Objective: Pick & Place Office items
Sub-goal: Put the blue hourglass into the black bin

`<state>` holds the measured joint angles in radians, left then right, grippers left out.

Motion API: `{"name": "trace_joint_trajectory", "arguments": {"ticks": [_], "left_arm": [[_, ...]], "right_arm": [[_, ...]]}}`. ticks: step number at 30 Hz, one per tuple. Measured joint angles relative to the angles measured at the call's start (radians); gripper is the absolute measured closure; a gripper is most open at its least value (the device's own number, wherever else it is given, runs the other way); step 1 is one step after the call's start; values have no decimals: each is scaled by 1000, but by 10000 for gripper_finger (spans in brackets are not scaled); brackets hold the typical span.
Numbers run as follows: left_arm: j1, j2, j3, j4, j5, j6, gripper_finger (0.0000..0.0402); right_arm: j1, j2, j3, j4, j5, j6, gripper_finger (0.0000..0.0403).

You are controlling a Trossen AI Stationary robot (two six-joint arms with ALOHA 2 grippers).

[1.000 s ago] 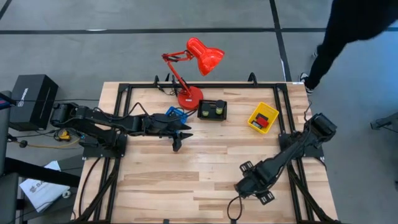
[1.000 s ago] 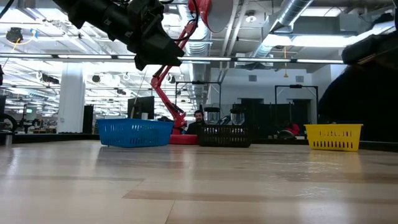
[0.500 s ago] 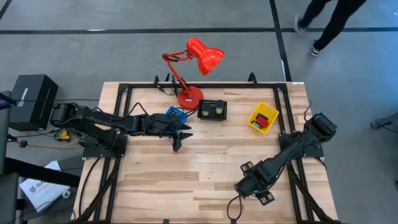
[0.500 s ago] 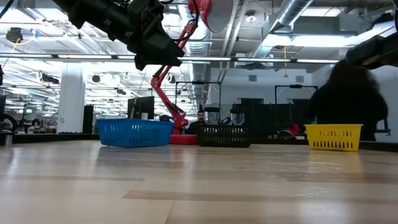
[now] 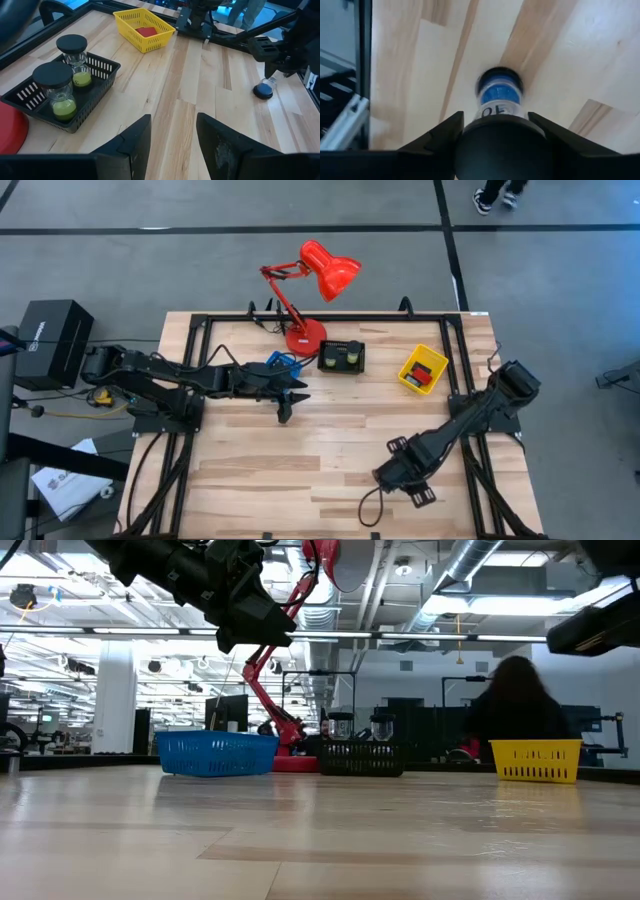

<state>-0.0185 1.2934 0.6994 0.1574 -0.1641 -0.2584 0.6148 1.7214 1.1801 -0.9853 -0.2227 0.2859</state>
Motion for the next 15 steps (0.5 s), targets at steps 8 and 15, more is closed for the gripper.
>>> {"name": "trace_joint_trajectory", "arguments": {"ticks": [8, 15], "left_arm": [[0, 0, 0, 0, 4, 0, 248], [0, 0, 0, 0, 4, 44, 248]], "right_arm": [[-30, 0, 10, -12, -6, 3, 195], [-97, 0, 121, -65, 13, -67, 211]]}}
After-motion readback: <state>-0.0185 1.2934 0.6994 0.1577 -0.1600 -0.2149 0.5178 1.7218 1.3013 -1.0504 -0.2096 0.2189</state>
